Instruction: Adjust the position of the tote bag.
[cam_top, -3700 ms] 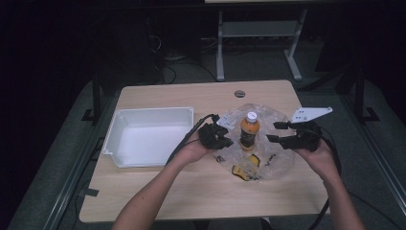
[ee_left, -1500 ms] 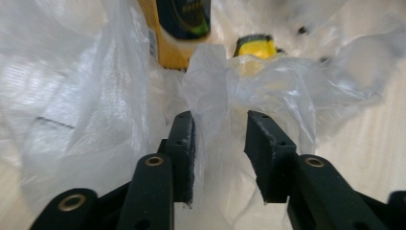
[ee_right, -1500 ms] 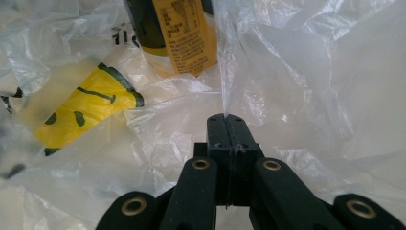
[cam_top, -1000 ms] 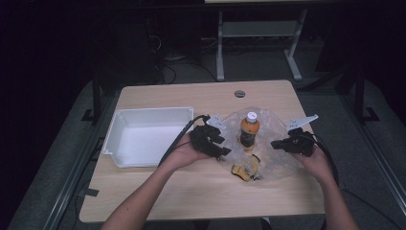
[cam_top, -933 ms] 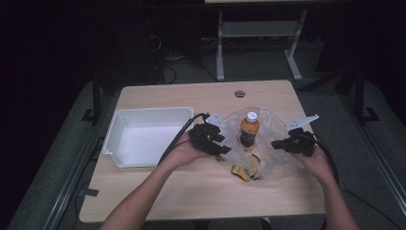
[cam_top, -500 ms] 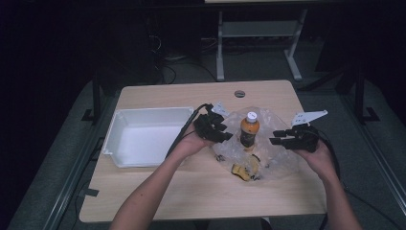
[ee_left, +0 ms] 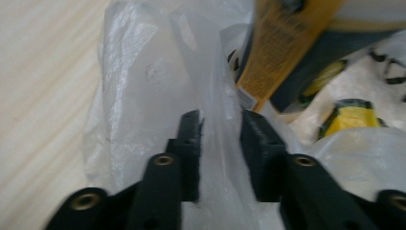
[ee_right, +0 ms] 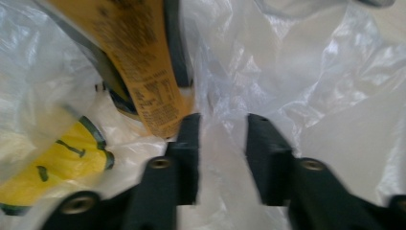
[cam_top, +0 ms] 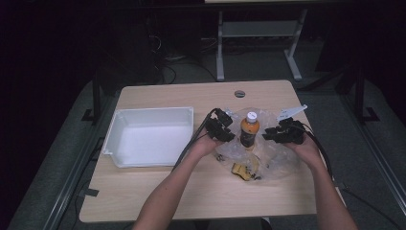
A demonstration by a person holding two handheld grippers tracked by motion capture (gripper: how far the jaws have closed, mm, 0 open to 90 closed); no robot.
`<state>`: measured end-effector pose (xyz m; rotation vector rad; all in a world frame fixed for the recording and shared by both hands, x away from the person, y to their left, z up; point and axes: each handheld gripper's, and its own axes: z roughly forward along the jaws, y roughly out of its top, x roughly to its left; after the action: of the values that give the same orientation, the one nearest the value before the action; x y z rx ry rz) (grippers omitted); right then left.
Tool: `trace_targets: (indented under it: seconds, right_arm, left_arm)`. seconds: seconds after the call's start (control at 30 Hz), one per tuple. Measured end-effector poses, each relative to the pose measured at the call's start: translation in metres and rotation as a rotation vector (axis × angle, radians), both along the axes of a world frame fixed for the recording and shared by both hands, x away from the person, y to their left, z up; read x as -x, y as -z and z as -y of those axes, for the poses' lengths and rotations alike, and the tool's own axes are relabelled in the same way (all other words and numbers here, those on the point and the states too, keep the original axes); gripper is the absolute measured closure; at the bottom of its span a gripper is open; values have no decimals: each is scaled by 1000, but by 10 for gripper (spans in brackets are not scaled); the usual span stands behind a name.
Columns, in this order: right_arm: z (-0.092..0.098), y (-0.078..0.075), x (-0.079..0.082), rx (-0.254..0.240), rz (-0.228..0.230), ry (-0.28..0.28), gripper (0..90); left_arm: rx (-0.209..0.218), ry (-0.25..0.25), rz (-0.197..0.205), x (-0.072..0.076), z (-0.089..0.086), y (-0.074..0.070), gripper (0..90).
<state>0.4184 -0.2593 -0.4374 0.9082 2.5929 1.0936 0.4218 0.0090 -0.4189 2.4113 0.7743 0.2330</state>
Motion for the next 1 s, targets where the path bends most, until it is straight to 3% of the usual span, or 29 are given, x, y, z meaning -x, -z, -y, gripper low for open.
trace_targets:
  seconds: [0.1,0.17,0.3,0.43,0.67,0.77,1.0]
  right_arm:
    - [1,7,-4,-1,-53,12,848]
    - [2,11,-5,0,-75,17,893]
    - [4,17,-5,14,-89,41,898]
    - [3,22,-5,33,-119,58,899]
    - [3,26,-5,29,-143,68,894]
    - [4,22,-3,25,-116,63,804]
    - [5,-13,20,-16,-8,37,697]
  left_arm:
    - [-25,-15,-1,-1,3,9,838]
    - [-27,-28,-8,-1,4,14,858]
    - [-25,-90,-28,-1,8,21,865]
    - [-51,-99,-30,-1,10,26,866]
    - [-44,-102,-40,0,9,31,863]
    - [-45,-90,-35,1,8,30,851]
    - [-38,-85,-34,2,5,31,850]
